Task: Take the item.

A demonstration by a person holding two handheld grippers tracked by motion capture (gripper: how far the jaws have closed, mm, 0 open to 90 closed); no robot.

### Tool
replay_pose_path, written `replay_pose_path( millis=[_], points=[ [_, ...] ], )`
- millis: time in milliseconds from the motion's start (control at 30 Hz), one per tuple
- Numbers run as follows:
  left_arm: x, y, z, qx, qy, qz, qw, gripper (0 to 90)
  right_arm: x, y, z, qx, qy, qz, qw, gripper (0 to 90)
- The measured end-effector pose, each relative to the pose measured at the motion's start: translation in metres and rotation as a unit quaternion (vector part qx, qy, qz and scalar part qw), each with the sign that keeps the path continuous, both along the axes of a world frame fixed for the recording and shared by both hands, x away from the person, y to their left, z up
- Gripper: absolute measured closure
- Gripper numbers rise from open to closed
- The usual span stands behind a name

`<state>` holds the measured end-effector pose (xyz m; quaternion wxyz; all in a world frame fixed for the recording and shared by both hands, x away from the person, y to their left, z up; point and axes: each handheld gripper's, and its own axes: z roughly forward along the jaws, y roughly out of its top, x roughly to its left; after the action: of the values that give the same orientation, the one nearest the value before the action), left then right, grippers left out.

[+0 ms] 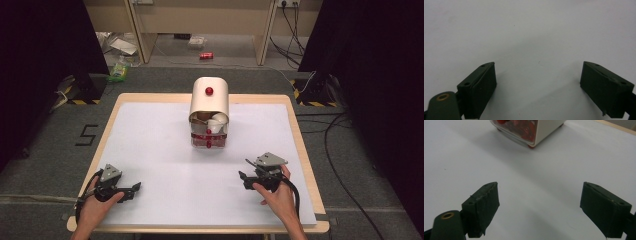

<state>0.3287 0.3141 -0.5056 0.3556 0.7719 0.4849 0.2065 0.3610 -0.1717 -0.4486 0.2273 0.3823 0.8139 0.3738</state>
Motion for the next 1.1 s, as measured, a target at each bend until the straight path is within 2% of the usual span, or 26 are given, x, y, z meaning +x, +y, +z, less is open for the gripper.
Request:
replay_pose_path(
  millis=[267, 633, 767, 1100],
  points=[
    [0.0, 0.0, 0.0, 0.0, 0.0, 0.0, 1.0, 12.8, 0.005, 0.015, 0.017, 0.006, -0.007, 0.015, 0.9998, 16.5],
    [0.0, 0.0, 0.0, 0.001, 0.0, 0.0, 1.0, 12.8, 0.007, 0.035, 0.028, 0.014, -0.013, 0.038, 0.9991, 18.4],
    [0.0, 0.0, 0.0, -0.001, 0.0, 0.0, 1.0, 12.8, 0.008, 0.046, 0.036, 0.016, -0.023, 0.057, 0.998, 20.1],
    [0.0, 0.0, 0.0, 0.0, 0.0, 0.0, 1.0, 12.8, 0.018, 0.066, 0.055, 0.029, -0.05, 0.075, 0.9955, 23.1]
  ],
)
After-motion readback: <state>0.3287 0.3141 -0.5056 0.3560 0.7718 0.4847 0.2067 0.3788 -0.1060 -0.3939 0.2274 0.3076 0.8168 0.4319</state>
